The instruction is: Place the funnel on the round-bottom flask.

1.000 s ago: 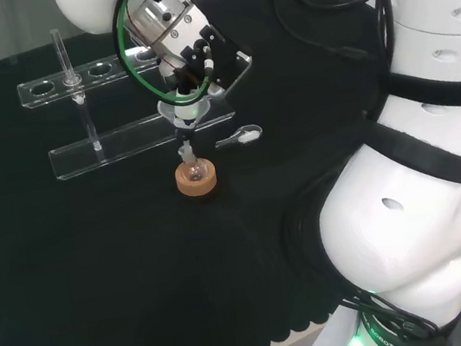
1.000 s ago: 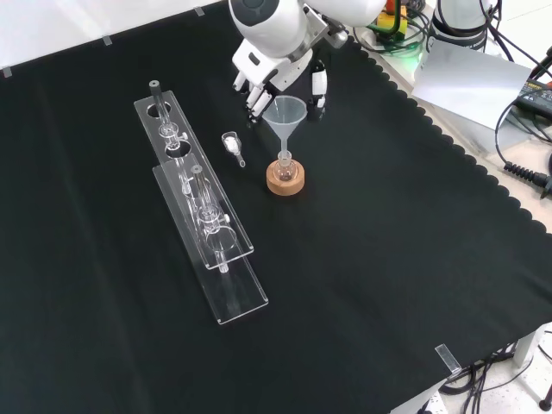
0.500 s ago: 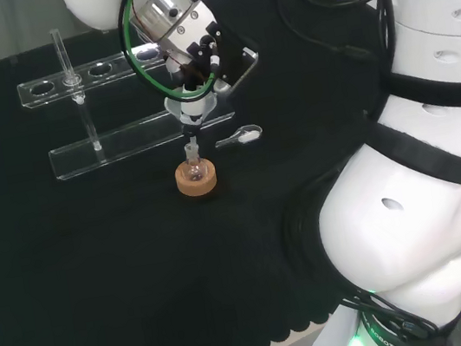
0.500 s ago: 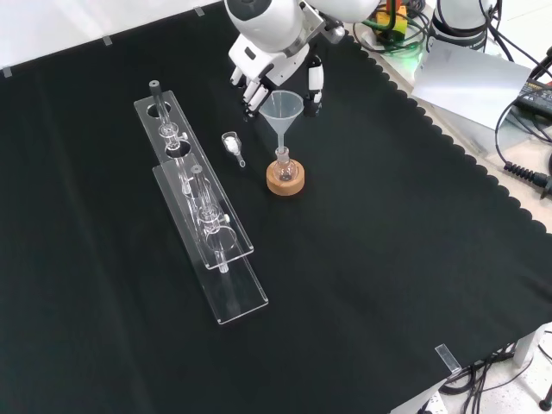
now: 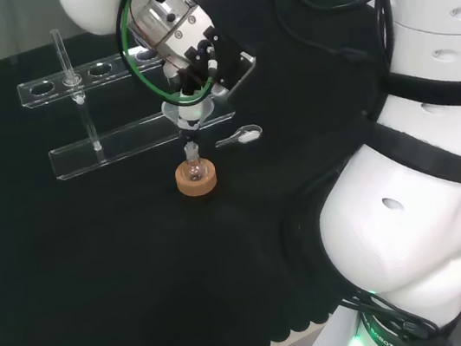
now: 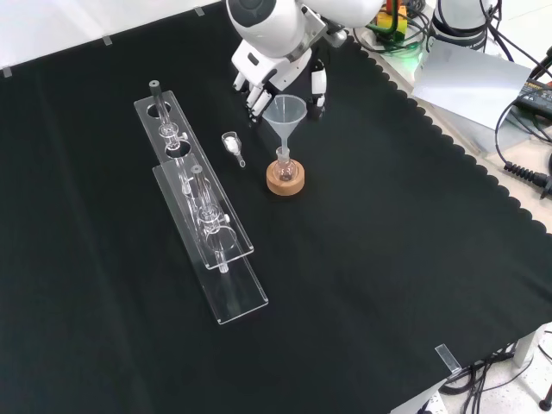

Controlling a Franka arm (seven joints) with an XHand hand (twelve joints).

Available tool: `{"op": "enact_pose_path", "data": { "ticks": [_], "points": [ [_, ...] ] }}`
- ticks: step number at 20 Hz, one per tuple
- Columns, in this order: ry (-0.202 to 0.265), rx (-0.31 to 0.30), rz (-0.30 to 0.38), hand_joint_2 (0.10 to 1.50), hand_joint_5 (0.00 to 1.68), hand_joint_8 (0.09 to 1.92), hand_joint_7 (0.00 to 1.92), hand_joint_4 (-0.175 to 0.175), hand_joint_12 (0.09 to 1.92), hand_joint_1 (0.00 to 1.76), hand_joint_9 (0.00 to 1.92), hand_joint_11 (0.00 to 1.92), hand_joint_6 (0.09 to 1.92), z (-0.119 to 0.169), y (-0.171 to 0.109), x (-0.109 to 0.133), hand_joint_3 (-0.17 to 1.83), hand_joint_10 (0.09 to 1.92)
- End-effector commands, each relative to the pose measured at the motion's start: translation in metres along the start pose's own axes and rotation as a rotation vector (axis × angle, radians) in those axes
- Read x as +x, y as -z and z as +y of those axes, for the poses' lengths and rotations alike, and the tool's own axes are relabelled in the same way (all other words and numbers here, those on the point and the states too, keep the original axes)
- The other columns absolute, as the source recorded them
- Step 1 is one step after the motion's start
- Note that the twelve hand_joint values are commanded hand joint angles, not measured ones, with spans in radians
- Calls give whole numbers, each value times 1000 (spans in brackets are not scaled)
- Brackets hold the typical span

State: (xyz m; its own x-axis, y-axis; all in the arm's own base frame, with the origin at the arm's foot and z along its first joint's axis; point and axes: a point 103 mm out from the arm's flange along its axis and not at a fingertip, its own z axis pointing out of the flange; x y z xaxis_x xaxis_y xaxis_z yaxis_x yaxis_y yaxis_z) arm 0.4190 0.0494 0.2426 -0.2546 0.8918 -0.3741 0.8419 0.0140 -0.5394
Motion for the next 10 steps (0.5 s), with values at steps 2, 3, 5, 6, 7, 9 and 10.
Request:
{"op": "enact_pose_path", "data": {
  "ticks": [2, 3, 5, 6, 7, 9, 10],
  "points": [
    [6, 6, -19, 783, 479, 767, 565, -26, 1259, 658, 983, 523, 668, 4, 1, 8, 481, 570],
    [3, 9, -20, 783, 478, 767, 564, -26, 1259, 658, 982, 522, 667, 4, 1, 8, 480, 570],
    [3, 12, -26, 782, 475, 766, 562, -26, 1259, 657, 980, 520, 666, 6, 1, 9, 480, 570],
    [3, 12, -30, 782, 472, 766, 560, -26, 1259, 656, 977, 519, 665, 6, 1, 9, 480, 569],
    [2, 12, -35, 782, 469, 766, 558, -26, 1259, 656, 975, 517, 663, 7, 0, 9, 480, 569],
    [-1, 14, -43, 781, 464, 765, 554, -26, 1260, 655, 970, 513, 661, 8, 0, 8, 480, 568],
    [-3, 15, -45, 780, 462, 765, 552, -26, 1260, 654, 968, 512, 660, 8, 0, 7, 480, 569]
  ]
}}
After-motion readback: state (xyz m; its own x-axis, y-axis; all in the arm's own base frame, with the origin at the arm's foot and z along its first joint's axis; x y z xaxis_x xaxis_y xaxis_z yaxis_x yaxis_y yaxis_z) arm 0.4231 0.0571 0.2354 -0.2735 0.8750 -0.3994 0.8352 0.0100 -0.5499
